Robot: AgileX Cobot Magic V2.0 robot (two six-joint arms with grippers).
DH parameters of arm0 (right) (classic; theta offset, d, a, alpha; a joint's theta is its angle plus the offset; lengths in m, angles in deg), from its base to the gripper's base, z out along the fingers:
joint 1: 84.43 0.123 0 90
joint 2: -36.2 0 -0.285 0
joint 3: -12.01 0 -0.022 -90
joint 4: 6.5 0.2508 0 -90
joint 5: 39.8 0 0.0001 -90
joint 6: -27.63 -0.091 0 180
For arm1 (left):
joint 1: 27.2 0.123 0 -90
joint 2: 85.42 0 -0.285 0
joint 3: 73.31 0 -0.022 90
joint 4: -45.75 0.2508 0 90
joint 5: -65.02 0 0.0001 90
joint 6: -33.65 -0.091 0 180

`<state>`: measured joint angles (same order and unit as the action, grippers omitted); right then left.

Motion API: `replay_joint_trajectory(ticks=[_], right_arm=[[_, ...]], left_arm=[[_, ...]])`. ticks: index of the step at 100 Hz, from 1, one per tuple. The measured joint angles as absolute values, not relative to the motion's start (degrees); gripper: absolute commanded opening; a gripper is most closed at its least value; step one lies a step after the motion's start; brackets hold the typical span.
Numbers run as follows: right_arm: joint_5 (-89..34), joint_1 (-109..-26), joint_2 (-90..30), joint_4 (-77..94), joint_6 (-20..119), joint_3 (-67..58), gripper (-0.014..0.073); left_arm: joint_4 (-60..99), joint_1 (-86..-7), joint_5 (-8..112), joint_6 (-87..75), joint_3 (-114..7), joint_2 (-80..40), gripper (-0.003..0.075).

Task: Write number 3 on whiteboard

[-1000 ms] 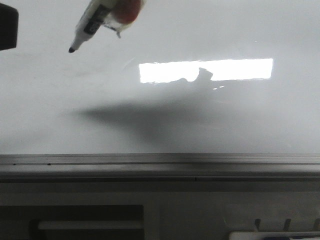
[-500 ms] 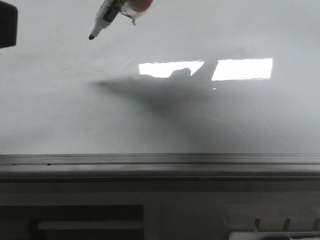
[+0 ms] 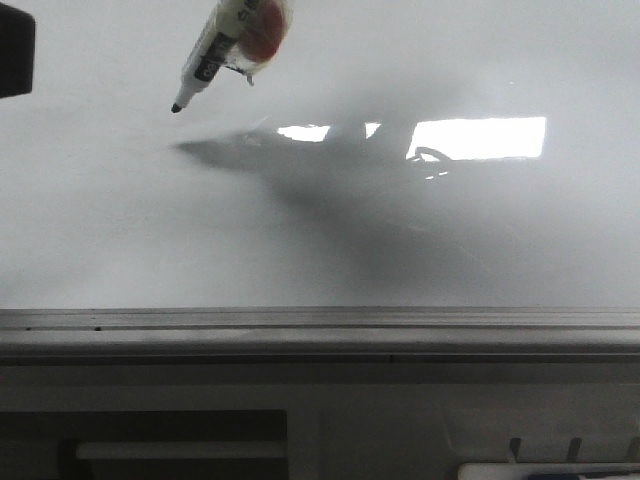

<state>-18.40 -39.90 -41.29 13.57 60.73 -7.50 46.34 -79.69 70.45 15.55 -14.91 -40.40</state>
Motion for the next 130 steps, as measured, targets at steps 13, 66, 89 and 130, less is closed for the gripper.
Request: replay_joint_trajectory(ticks=[13, 66, 89, 130], right_arm=[[-18.6, -41.4, -41.5, 13.6, 60.7, -7.5, -0.0061], [-14.5, -48.6, -39.1, 12.9, 60.7, -7.1, -0.0060], [-7.5, -49.9, -38.0, 12.2, 60.7, -7.0, -0.0061], [-7.4, -48.1, -40.9, 14.2, 60.7, -7.3, -0.0061]], left_arm=[[46.3, -79.7, 70.4, 15.5, -14.9, -40.4, 0.0419], [46.3, -79.7, 70.4, 15.5, -14.9, -40.4, 0.0419], [46.3, -79.7, 70.4, 15.5, -14.9, -40.4, 0.0419], [46.3, -79.7, 70.4, 15.5, -14.9, -40.4, 0.0419]])
